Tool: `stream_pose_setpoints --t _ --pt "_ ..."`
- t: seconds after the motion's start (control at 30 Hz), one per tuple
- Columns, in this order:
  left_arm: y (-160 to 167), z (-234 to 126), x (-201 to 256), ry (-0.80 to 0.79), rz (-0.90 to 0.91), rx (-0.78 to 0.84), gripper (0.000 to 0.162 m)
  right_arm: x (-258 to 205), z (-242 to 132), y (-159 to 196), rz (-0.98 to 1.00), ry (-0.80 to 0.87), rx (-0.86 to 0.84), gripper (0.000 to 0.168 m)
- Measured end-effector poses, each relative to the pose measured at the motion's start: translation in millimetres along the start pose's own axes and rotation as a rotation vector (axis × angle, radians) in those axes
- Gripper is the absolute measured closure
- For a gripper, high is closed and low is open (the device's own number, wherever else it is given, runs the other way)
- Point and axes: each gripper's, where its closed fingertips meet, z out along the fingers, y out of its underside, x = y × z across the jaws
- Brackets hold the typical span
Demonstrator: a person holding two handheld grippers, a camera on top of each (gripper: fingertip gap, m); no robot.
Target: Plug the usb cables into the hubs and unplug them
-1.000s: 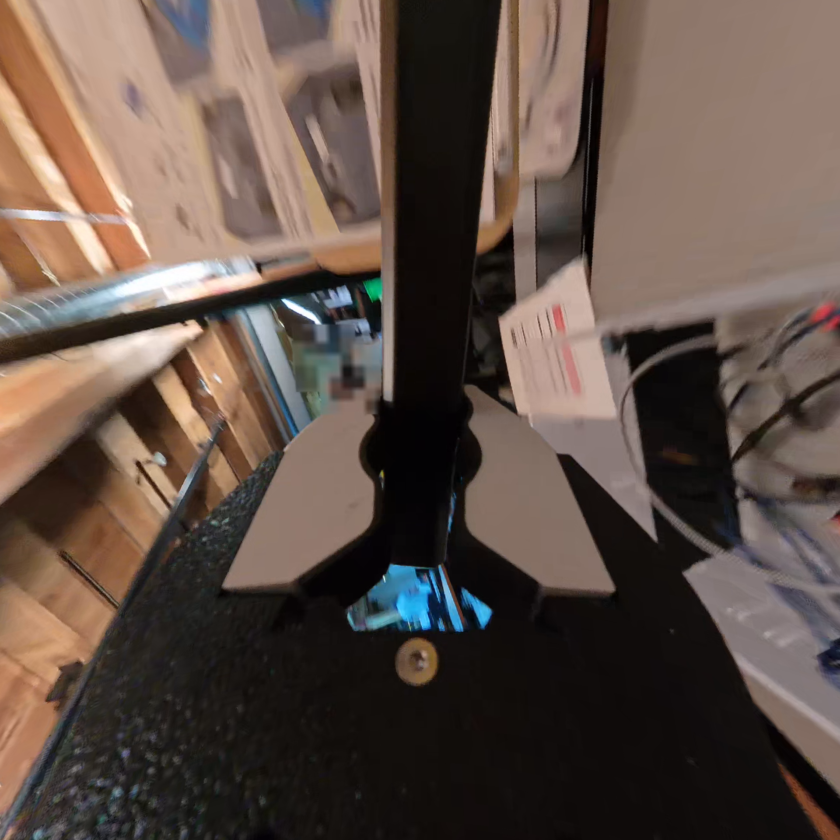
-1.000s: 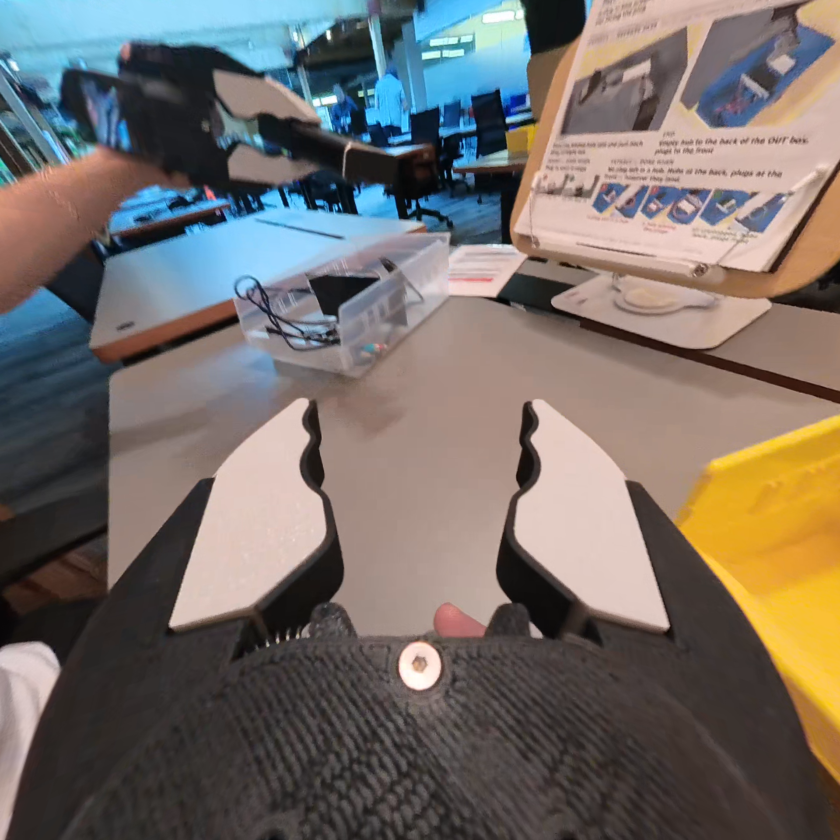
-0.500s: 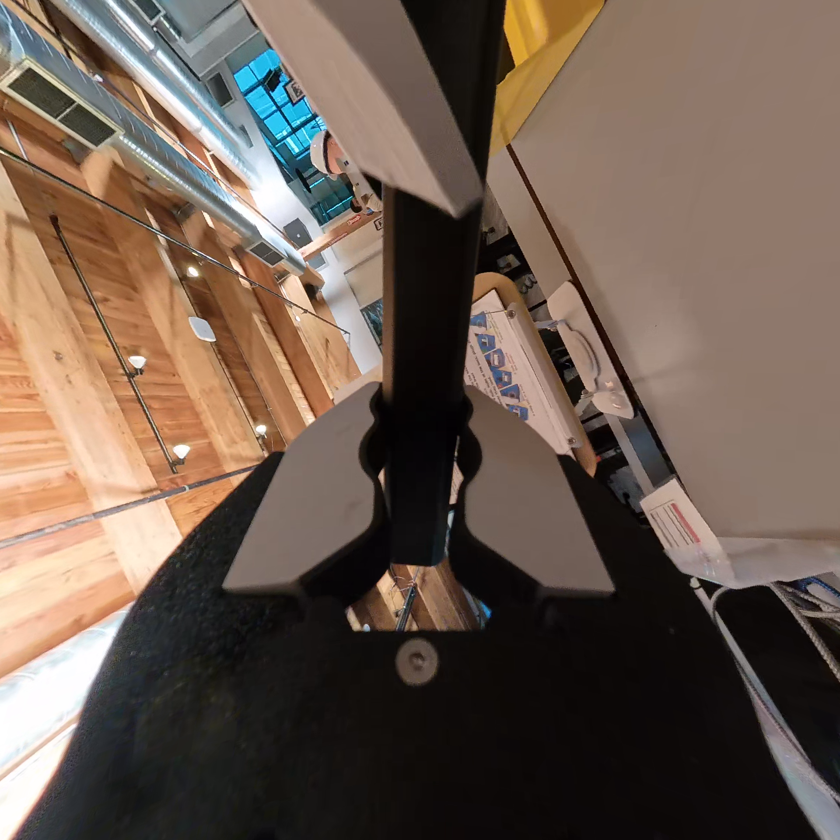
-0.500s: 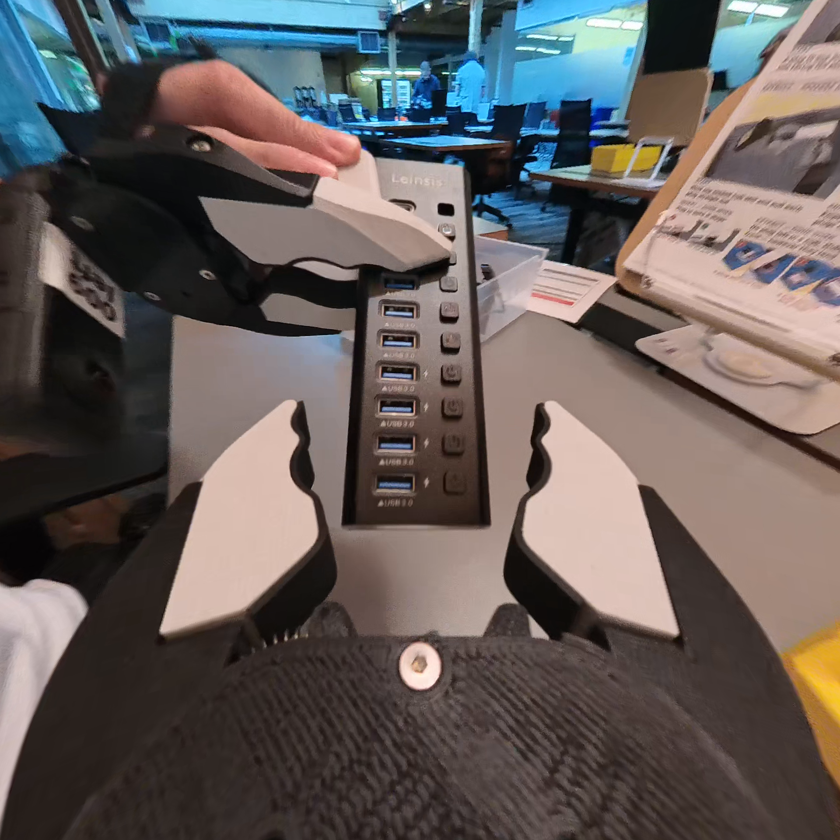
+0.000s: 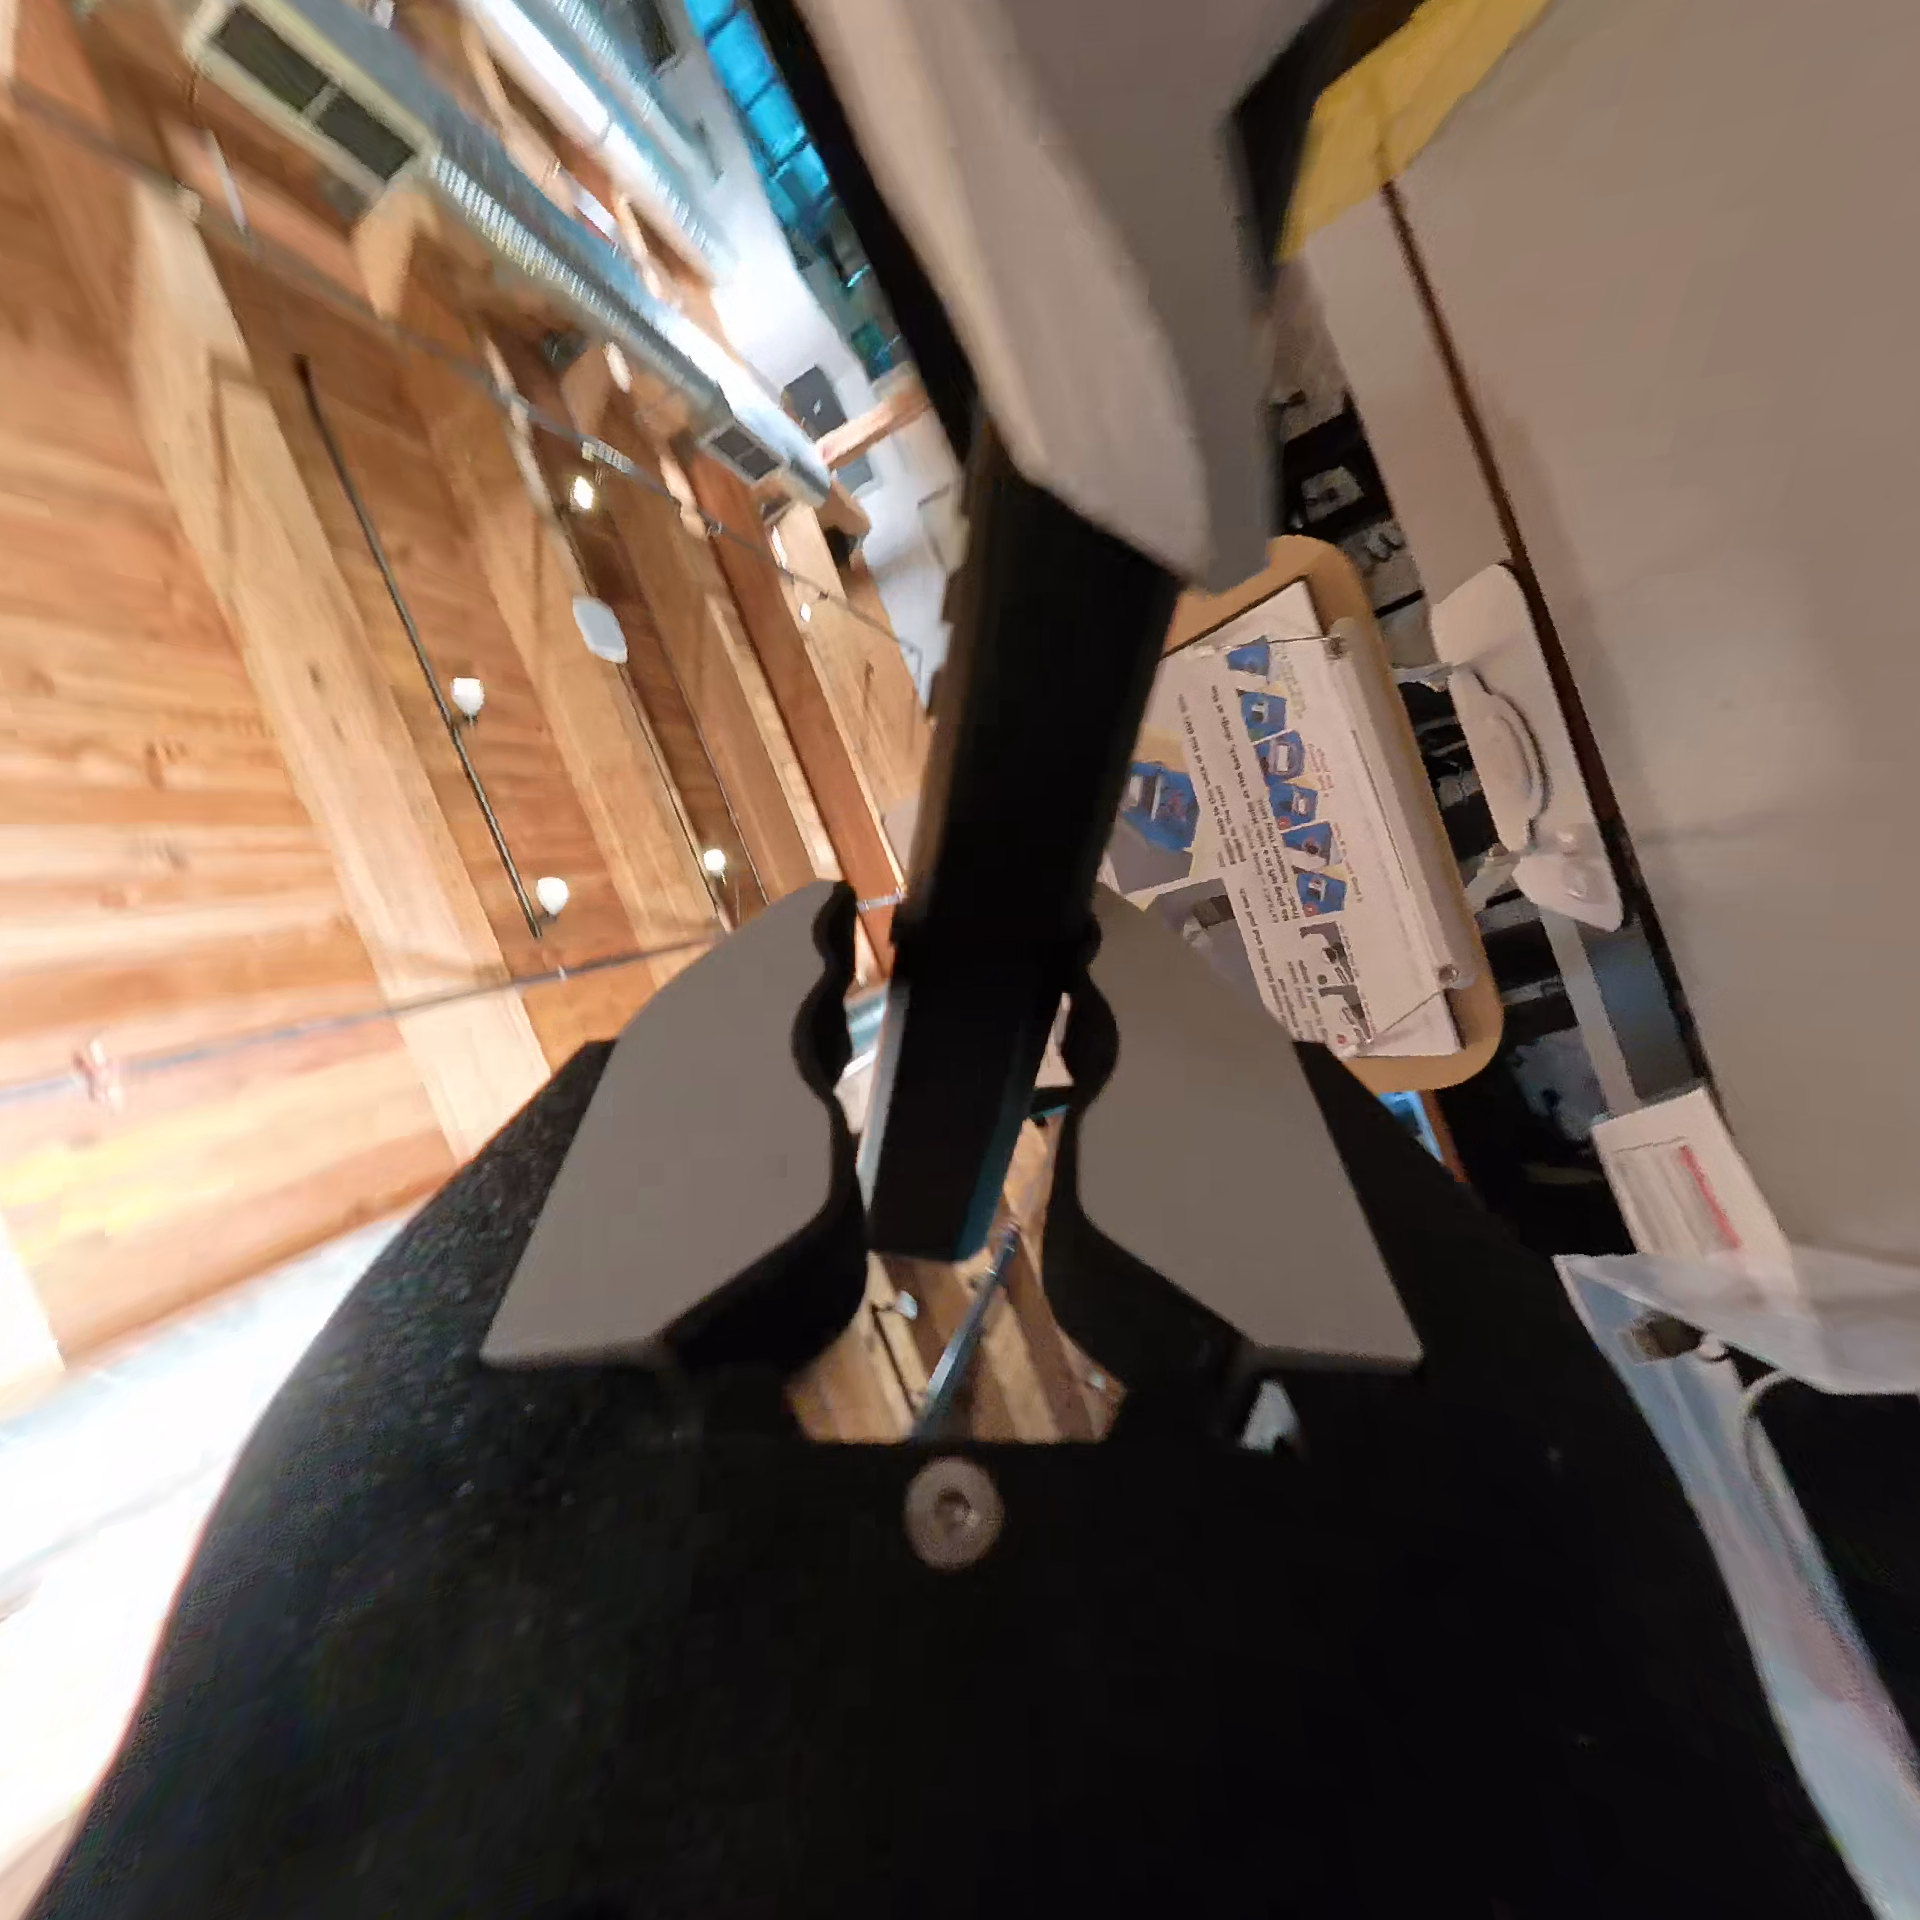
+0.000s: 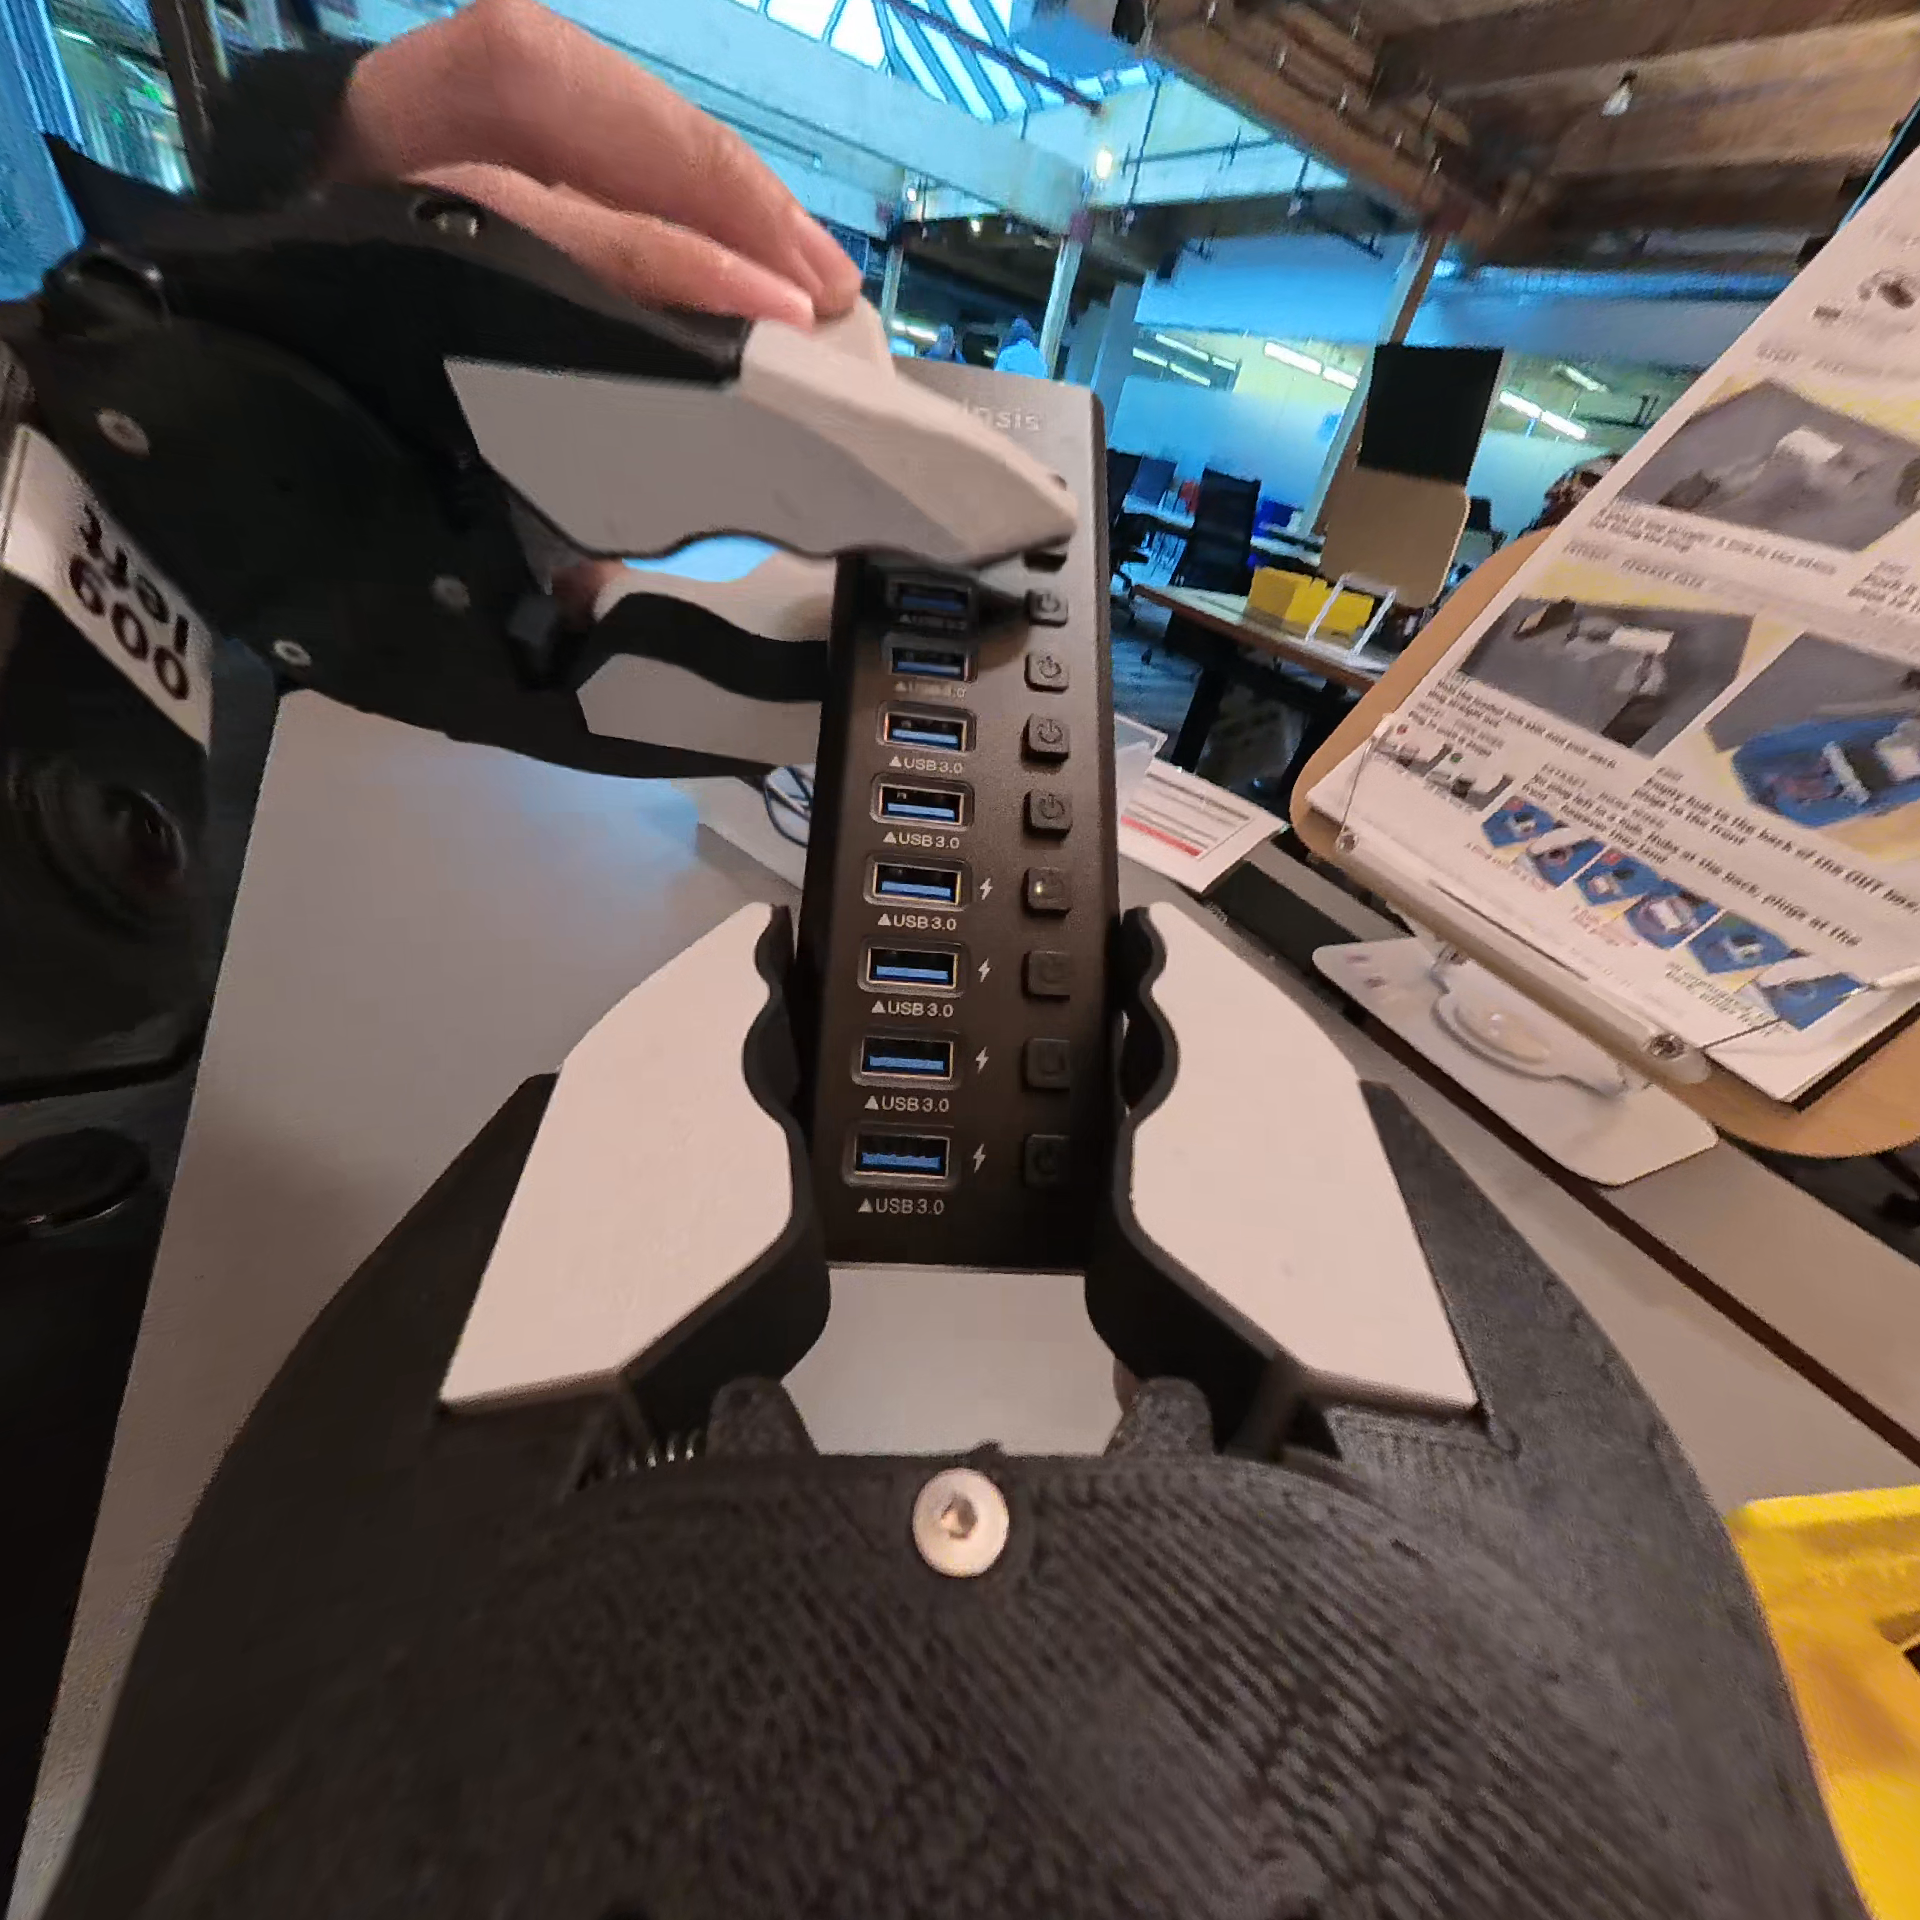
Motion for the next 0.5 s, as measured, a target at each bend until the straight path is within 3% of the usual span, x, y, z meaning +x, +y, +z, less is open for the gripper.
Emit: stream_pose_setpoints --t 0.13,0.2,0.3,0.4,0.47,0.5 --pt "26.7 -6.0 -16.5 -0.051 -0.294 -0.112 0.106 9.1 -6.9 -5.5 0.000 0.025 0.052 0.107" --pt "41.8 -14.2 -11.5 -0.045 -0.553 -0.160 0.097 15.1 -10.0 -5.6 0.023 0.029 0.070 0.107" --pt "30.1 -28.0 27.5 0.134 -1.308 -0.090 0.088 21.1 -13.1 -5.9 0.068 0.031 0.095 0.109" --pt "-11.6 -37.7 34.4 0.340 -2.239 0.287 0.103 11.0 -5.0 5.9 0.016 0.003 0.052 0.108" --pt "-16.9 -34.4 34.6 0.428 -2.668 0.495 0.093 -0.8 4.5 15.6 -0.010 -0.024 0.017 0.108" --pt "-18.5 -31.3 37.5 0.484 -2.785 0.550 0.093 -6.5 8.5 21.7 -0.052 -0.031 -0.007 0.108"
